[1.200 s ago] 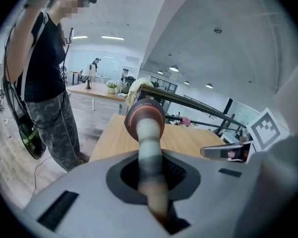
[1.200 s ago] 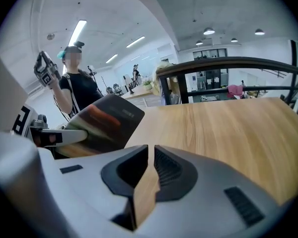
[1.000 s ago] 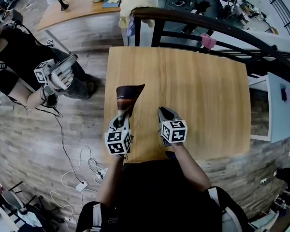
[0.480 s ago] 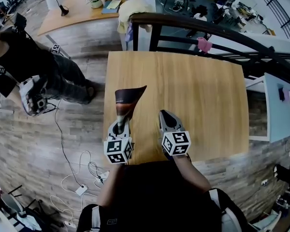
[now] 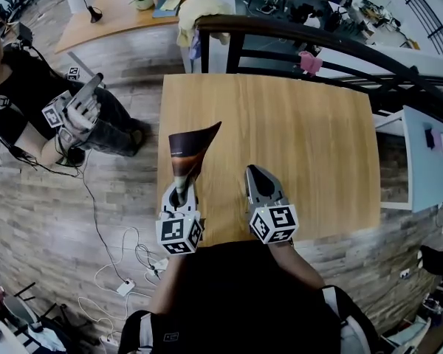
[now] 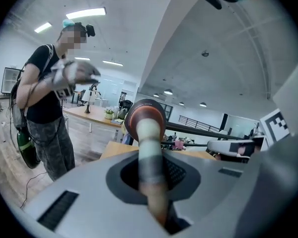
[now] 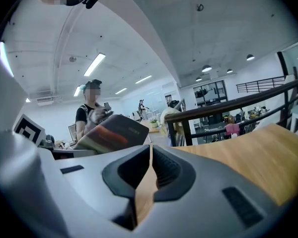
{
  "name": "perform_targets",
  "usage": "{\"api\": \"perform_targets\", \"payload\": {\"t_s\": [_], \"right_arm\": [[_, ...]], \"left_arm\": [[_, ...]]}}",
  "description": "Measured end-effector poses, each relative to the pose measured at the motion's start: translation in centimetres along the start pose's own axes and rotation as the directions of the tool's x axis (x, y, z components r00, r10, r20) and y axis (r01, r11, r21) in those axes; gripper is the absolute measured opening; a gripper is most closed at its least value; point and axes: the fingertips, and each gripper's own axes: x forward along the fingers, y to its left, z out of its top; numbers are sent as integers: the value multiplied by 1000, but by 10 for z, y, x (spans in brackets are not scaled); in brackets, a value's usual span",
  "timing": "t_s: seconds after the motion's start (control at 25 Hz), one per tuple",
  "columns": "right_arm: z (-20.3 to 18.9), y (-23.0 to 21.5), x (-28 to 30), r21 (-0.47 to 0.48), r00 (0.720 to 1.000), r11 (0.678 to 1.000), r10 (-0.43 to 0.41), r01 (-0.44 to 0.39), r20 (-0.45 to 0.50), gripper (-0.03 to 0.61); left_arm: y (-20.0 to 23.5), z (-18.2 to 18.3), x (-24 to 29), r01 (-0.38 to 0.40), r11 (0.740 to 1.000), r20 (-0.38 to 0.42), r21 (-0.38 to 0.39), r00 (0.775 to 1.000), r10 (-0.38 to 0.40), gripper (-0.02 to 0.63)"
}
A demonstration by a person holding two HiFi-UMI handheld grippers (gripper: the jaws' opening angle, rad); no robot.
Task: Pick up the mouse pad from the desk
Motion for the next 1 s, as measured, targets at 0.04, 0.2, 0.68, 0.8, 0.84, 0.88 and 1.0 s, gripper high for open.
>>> {"api": "perform_targets", "payload": {"t_s": [0.04, 0.2, 0.68, 0.8, 0.84, 0.88, 1.0], "right_arm": [[1, 1, 0, 0, 1000, 1000, 1, -1, 3, 38], [2, 4, -4, -3, 1000, 1000, 2, -2, 9, 37], [-5, 7, -8, -17, 1000, 1000, 3, -3, -9, 31], [-4, 7, -10, -21, 1000, 1000, 2, -2, -6, 31], [-5, 7, -11, -21, 1000, 1000, 1, -1, -5, 31], [-5, 7, -12, -21, 1000, 1000, -1, 1, -4, 31], [-6, 7, -13, -21, 1000, 1000, -5, 5, -5, 31]], "left_arm": [[0, 2, -1, -4, 1000, 6, 3, 1000, 4, 43], [-3, 7, -8, -8, 1000, 22, 21, 1000, 7, 43], [-3, 1, -11, 4, 1000, 17, 15, 1000, -4, 43], [-4, 1, -12, 5, 1000, 19, 15, 1000, -5, 43], [-4, 0, -12, 5, 1000, 19, 15, 1000, -5, 43], [-5, -1, -12, 5, 1000, 18, 16, 1000, -5, 43], [-4, -4, -12, 5, 1000, 10, 19, 1000, -5, 44]]}}
